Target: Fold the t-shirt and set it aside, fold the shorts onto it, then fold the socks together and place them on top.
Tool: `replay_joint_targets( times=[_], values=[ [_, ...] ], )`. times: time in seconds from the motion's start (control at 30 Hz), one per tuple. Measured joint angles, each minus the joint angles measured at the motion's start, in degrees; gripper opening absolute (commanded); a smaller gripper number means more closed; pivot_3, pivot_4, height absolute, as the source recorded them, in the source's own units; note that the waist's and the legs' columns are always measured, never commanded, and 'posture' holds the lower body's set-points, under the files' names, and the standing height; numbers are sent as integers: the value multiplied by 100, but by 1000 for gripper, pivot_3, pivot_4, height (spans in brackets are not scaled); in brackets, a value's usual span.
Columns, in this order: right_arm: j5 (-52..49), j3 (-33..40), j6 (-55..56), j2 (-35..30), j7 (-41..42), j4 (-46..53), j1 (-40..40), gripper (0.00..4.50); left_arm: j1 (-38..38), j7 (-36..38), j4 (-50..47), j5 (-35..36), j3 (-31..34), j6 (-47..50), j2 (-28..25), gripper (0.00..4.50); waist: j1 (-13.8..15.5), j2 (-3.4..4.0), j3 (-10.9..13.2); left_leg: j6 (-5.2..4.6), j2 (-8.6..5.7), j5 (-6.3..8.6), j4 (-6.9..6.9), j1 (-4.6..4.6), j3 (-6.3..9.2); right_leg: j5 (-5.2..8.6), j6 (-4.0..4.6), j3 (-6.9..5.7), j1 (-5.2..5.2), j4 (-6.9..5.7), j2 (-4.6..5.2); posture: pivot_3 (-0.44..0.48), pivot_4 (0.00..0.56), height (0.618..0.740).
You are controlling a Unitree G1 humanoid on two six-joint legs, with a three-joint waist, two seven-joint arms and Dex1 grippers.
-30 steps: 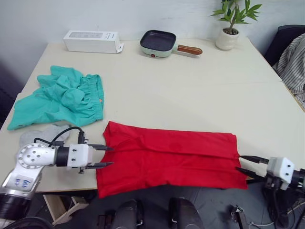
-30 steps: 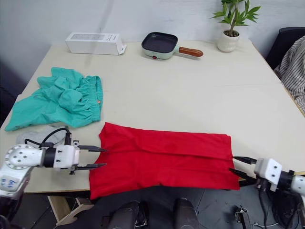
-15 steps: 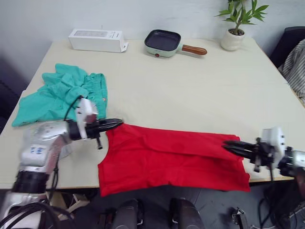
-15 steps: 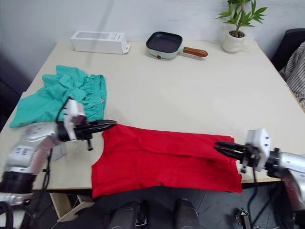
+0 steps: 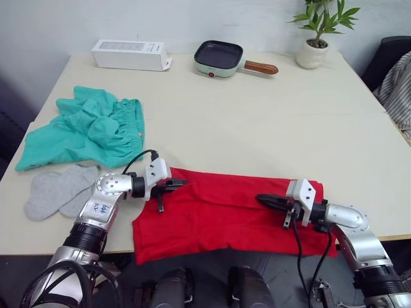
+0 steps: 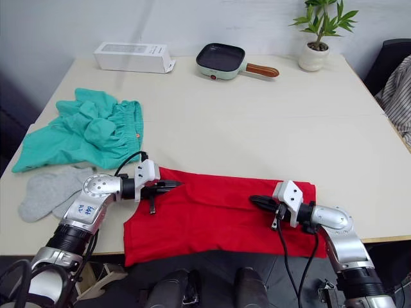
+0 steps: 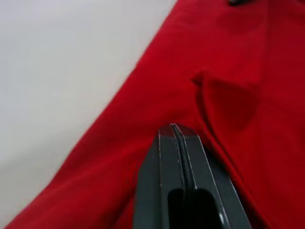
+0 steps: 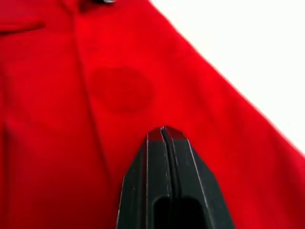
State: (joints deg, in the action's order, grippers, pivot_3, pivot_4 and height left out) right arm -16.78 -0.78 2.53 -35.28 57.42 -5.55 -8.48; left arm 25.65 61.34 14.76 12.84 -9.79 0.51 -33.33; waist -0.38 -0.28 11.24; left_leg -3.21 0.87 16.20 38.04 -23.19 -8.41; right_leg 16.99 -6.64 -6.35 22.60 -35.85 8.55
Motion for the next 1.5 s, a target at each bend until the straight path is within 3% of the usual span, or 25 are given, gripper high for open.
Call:
replay_joint_targets(
  times=[0.17,0.27,0.43,0.67,0.97,1.17,1.33,1.5],
  values=[
    [-162,242,-54,221,-229,-60,40,13,-675,832,-810,509,154,233,-541,0,-30,-1,-1,7,6,3,-2,0,7,2,3,21,0,0,0,0,150,740],
    [-293,158,-286,489,-339,352,60,13,-795,850,-1070,702,393,368,-562,0,-44,1,1,34,6,19,-3,-1,9,2,5,35,0,-1,2,0,150,740],
    [59,-494,-670,1144,-952,1028,-203,13,-468,30,-1093,635,625,508,13,0,-9,-2,-1,35,3,19,-1,-1,13,2,5,30,-1,-4,2,0,150,740],
    [1023,-765,-698,1672,-2304,776,-228,13,-297,-1405,-512,-330,528,624,424,0,-1,-5,-3,1,-3,8,-3,-5,0,0,2,-1,3,-8,-9,0,150,740],
    [827,819,155,394,-2404,-468,121,13,-337,-2488,-453,-686,752,906,529,0,33,-64,-48,22,-4,27,-3,13,5,-3,-4,6,-17,6,3,0,150,740],
    [174,1781,450,182,-2077,-1322,302,13,-415,-2194,-335,-489,901,657,531,0,11,-72,-55,27,3,28,-5,10,3,-3,-3,22,-11,11,1,0,150,740],
    [-779,1917,-125,-318,-721,-890,322,13,-539,-1494,-553,103,1011,498,530,0,-21,-50,-42,28,6,30,-10,1,3,-2,-2,32,-6,21,3,0,150,740],
    [-1083,1686,-1049,-1738,960,-1049,-248,1603,-629,-393,-1398,974,1126,820,97,1177,-25,-49,-41,22,6,31,-7,3,4,-2,-2,27,-12,27,2,0,150,740]
  ],
)
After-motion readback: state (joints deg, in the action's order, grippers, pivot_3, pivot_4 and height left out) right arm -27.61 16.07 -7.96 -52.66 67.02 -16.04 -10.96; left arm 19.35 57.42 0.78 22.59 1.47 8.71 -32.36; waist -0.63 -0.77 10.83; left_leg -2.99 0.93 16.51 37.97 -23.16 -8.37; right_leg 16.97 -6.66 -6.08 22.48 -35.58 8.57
